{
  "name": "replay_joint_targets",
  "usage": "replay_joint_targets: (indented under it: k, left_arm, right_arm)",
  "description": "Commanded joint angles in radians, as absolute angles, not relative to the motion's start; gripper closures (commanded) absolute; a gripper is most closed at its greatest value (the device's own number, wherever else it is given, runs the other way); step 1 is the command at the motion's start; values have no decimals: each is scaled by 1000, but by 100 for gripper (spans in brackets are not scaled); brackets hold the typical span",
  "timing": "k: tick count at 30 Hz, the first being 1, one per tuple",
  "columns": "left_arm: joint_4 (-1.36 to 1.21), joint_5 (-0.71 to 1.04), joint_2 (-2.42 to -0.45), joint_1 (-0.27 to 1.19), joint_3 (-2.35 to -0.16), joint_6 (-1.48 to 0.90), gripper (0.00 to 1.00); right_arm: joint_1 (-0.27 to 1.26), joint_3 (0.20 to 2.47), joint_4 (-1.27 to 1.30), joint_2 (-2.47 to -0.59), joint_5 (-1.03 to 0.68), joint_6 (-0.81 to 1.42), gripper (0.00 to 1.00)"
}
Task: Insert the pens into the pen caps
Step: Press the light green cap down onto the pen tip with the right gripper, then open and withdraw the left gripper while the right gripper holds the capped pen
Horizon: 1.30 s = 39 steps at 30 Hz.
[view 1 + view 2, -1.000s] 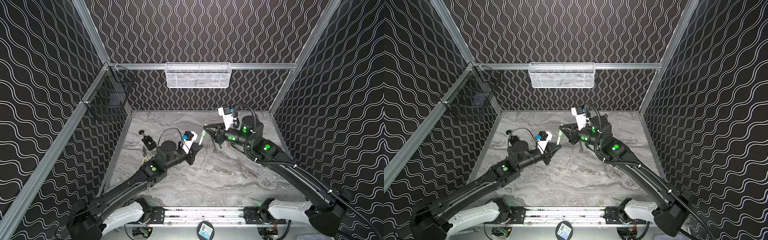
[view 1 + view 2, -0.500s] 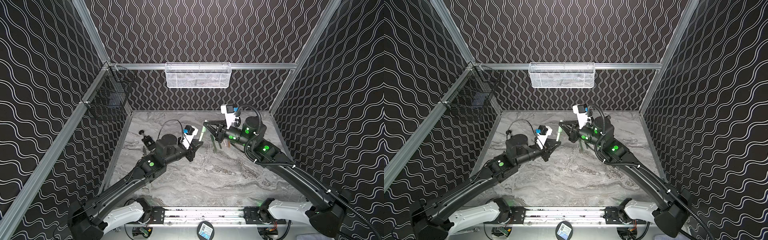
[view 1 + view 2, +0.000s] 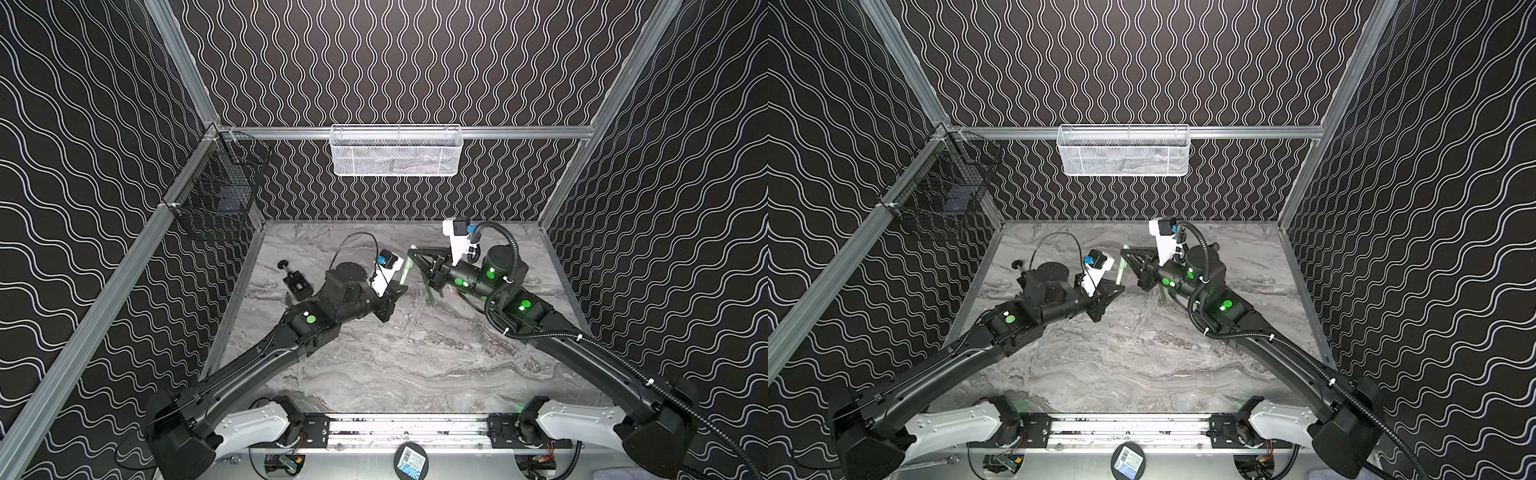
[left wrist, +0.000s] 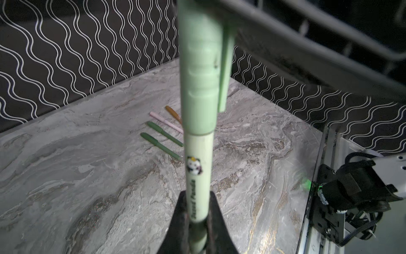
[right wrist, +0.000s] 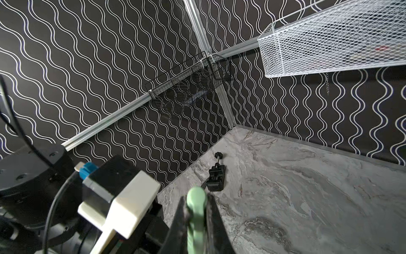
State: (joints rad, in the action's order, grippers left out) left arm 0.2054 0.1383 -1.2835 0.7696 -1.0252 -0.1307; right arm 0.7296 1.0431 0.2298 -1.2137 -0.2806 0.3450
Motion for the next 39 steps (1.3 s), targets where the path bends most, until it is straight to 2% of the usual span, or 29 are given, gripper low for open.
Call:
replay_joint_targets:
  k: [1, 9, 18, 29, 39]
  left_arm:
    - [-628, 114, -1296, 764, -1080, -118, 100]
    - [-741, 147, -1317, 757, -1140, -134, 100]
    - [-770, 172, -1280, 754, -1096, -146, 100]
    - [-605, 181, -1221, 732, -1024, -156, 100]
    - [-534, 267, -1223, 721, -949, -173, 100]
  right_arm:
    - [753, 1009, 0, -1230, -437, 364, 98]
    - [756, 968, 7, -1238, -435, 379, 93]
    - [756, 979, 62, -1255, -467, 419, 89]
    - [758, 965, 65, -1226, -459, 407, 85]
    - [758, 973, 34, -1182, -433, 374, 79]
